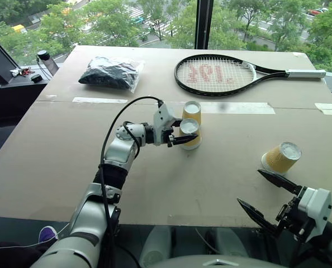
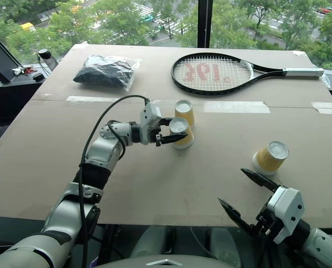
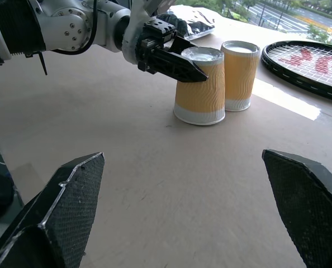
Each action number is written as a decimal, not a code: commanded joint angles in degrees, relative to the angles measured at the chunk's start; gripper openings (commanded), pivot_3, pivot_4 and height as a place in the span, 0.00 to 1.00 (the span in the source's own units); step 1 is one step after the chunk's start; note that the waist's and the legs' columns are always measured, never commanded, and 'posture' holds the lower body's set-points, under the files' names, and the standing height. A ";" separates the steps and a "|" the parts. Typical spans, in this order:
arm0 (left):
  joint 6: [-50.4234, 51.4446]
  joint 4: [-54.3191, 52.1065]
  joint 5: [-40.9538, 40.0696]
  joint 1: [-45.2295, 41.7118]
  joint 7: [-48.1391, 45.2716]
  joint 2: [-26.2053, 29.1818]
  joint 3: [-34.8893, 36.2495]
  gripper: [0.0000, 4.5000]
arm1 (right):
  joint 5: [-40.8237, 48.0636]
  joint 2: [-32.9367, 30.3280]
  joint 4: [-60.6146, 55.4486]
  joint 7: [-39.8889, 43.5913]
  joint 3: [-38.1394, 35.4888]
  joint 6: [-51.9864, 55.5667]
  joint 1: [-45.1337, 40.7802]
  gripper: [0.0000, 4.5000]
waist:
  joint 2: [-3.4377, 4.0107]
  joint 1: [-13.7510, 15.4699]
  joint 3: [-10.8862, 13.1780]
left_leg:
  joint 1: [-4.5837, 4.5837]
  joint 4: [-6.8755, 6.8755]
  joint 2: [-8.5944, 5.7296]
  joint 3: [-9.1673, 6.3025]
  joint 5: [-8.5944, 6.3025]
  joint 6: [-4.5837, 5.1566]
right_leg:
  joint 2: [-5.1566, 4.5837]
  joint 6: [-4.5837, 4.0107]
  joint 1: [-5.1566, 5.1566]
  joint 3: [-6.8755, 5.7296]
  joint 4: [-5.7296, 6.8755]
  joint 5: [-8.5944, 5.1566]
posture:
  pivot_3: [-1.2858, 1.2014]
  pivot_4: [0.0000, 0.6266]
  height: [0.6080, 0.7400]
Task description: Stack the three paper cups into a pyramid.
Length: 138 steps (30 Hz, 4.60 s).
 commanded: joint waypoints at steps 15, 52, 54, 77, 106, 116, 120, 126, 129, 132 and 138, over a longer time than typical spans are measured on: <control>8.20 -8.42 -1.58 2.20 -0.22 2.99 0.90 0.99 | -0.22 -0.05 0.00 -0.38 -0.53 -1.49 -0.77 1.00 | 0.00 0.01 0.00 | -0.01 0.00 0.00 0.00 0.01 -0.01 | -0.01 0.00 -0.01 0.00 -0.01 0.00 | 0.52 0.24 1.00; 13.24 -40.71 -27.24 35.14 -5.88 15.85 20.04 1.00 | -2.11 -0.09 14.53 -20.48 -10.00 25.90 -27.98 0.44 | 0.14 -1.15 -0.01 | -0.30 -0.01 0.02 -0.01 0.02 -0.02 | -0.34 -0.02 -0.31 -0.05 0.04 0.00 | 0.52 0.24 1.00; 12.77 -40.40 -26.85 36.29 -5.99 16.01 20.41 1.00 | -1.37 -1.05 12.25 -17.98 -8.09 25.54 -28.20 0.44 | 0.18 -1.43 0.02 | -0.30 -0.01 0.01 -0.01 0.01 -0.02 | -0.33 -0.02 -0.32 -0.04 0.04 0.00 | 0.52 0.24 1.00; 12.29 -41.14 -28.93 44.98 -8.95 20.14 27.16 1.00 | -10.66 5.75 26.77 -15.82 21.58 32.10 -58.37 0.44 | 0.17 -1.51 0.03 | -0.50 -0.04 0.03 -0.04 0.02 -0.04 | -0.37 -0.03 -0.57 -0.07 0.01 0.01 | 0.52 0.24 1.00; 11.88 -40.84 -28.23 44.98 -8.18 19.24 26.11 1.00 | -9.00 4.52 18.56 -13.70 20.66 39.50 -60.72 0.97 | 0.18 -1.54 0.04 | -0.50 -0.05 0.03 -0.05 0.02 -0.03 | -0.37 -0.03 -0.61 -0.09 0.03 0.01 | 0.52 0.24 1.00; 10.94 -40.93 -27.85 46.01 -7.41 18.06 25.92 1.00 | 0.97 1.07 21.16 -9.21 13.68 46.94 -73.65 0.97 | 0.19 -1.74 0.06 | -0.51 -0.10 0.03 -0.05 0.01 -0.03 | -0.38 -0.04 -0.68 -0.06 0.06 0.01 | 0.52 0.24 1.00; 10.91 -41.29 -28.29 47.03 -7.41 18.13 26.82 1.00 | -0.80 4.94 30.08 -11.38 16.65 48.82 -81.63 0.97 | 0.19 -1.74 0.06 | -0.64 -0.11 0.03 -0.01 0.02 -0.03 | -0.40 -0.03 -0.78 -0.02 0.06 0.01 | 0.52 0.24 1.00; 11.94 -40.35 -32.74 49.83 -12.08 20.78 32.91 1.00 | -4.05 6.68 41.42 -7.08 23.36 46.86 -90.10 0.97 | 0.18 -2.28 0.06 | -0.69 -0.13 0.03 0.10 0.03 -0.04 | -0.41 -0.03 -0.92 0.07 0.12 0.01 | 0.52 0.24 1.00; 11.81 -39.21 -32.64 49.34 -12.15 21.33 33.77 1.00 | -7.09 7.38 50.93 -2.72 26.54 41.64 -94.87 0.97 | 0.20 -2.44 0.08 | -0.76 -0.16 0.02 0.10 0.02 -0.04 | -0.43 -0.04 -1.06 0.03 0.17 0.01 | 0.52 0.24 1.00; 11.71 -39.83 -32.62 50.15 -12.44 20.99 33.91 1.00 | -9.16 8.56 58.86 0.86 28.29 37.83 -98.45 0.97 | 0.18 -2.94 0.07 | -0.73 -0.14 0.01 0.28 0.02 -0.04 | -0.43 -0.03 -1.07 0.06 0.24 0.01 | 0.52 0.24 1.00; 11.42 -38.72 -32.56 51.17 -13.40 21.73 35.58 1.00 | -13.23 12.05 73.86 5.79 29.70 31.61 -105.79 0.97 | 0.18 -3.22 0.08 | -0.73 -0.19 0.02 0.39 0.03 -0.06 | -0.43 -0.03 -1.28 0.16 0.47 0.01 | 0.52 0.24 1.00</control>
